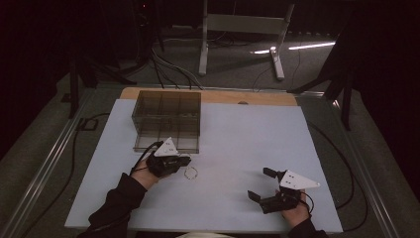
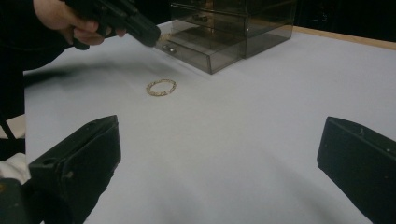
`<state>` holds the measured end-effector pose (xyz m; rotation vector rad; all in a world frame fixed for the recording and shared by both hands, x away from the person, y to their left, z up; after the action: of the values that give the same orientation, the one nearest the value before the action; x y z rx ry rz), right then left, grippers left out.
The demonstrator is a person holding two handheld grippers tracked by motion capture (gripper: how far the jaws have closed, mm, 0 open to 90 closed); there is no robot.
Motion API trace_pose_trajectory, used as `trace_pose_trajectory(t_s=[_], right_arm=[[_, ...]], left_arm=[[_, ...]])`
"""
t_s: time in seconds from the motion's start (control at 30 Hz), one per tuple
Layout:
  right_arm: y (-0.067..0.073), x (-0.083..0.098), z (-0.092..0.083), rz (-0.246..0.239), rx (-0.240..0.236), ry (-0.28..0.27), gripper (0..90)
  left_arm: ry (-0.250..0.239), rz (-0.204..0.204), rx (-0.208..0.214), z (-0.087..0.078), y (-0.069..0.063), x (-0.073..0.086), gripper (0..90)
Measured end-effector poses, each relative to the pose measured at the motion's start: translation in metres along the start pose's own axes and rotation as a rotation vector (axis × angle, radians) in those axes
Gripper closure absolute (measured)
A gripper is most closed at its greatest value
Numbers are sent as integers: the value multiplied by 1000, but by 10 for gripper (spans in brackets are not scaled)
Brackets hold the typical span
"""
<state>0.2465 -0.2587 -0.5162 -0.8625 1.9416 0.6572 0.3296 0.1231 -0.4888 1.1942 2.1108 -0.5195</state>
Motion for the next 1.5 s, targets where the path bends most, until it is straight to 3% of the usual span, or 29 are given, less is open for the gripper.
trace_pose_trajectory(t_s=[0.53, 0.8, 1.07, 1.5], right_arm=[[0, 0, 0, 0, -1, 0, 0], [0, 1, 1, 5, -3, 3, 0], [0, 1, 1, 1, -2, 3, 0], [0, 1, 2, 3, -6, 10, 0]], left_arm=[[-44, -64, -70, -23, 25, 3, 874], [-84, -121, -104, -34, 42, 7, 874], [-91, -163, -140, -36, 56, 13, 874], [-119, -264, -200, -39, 81, 26, 873]])
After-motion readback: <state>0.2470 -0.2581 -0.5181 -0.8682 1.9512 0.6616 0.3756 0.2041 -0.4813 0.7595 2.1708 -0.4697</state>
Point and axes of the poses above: each handheld gripper's, and its own axes: z roughly forward along the jaws, x roughly out of its underside, y roughly to its left, the point moved 1 cm from there along z, roughly forward along the jaws, and after that the axes turned 8 degrees about y, right-handed, at the moved point
